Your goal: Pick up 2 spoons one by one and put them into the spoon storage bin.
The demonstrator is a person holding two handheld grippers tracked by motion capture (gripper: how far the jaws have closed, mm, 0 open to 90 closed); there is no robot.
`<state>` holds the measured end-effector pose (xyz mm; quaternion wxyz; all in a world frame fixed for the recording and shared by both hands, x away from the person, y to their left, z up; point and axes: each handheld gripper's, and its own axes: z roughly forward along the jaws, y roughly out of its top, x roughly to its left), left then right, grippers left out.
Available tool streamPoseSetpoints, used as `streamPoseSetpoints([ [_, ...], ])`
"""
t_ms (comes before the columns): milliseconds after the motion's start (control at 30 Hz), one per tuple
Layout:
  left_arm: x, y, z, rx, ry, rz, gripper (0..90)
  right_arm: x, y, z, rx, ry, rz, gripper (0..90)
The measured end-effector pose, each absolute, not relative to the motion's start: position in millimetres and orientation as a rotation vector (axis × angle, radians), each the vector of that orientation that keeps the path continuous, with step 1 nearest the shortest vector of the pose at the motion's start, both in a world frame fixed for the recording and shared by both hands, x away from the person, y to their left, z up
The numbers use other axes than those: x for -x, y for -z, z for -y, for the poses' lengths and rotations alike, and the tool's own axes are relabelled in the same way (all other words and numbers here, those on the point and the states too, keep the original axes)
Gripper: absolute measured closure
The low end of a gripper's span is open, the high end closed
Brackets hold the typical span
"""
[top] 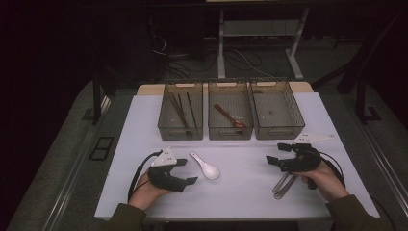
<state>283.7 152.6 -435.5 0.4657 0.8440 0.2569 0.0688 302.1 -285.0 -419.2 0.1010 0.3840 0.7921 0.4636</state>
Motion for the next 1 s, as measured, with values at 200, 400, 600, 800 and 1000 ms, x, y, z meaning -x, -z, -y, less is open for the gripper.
streamPoseSetpoints([
  [200,-293,429,-151,-2.072,-0.173,-0.648,46.1,-287,428,289,-1.121,-1.364,-2.316,20.5],
  [400,-307,424,-145,-2.073,-0.181,-0.671,66.1,-275,437,290,-1.103,-1.358,-2.334,18.9],
  [600,-327,427,-135,-2.118,-0.165,-0.681,84.9,-265,441,292,-1.106,-1.355,-2.335,18.9],
  [800,-347,433,-125,-2.167,-0.156,-0.690,88.7,-259,444,292,-1.098,-1.327,-2.348,18.9],
  [1000,-361,441,-109,-2.212,-0.151,-0.691,88.7,-260,447,291,-1.076,-1.311,-2.366,18.9],
])
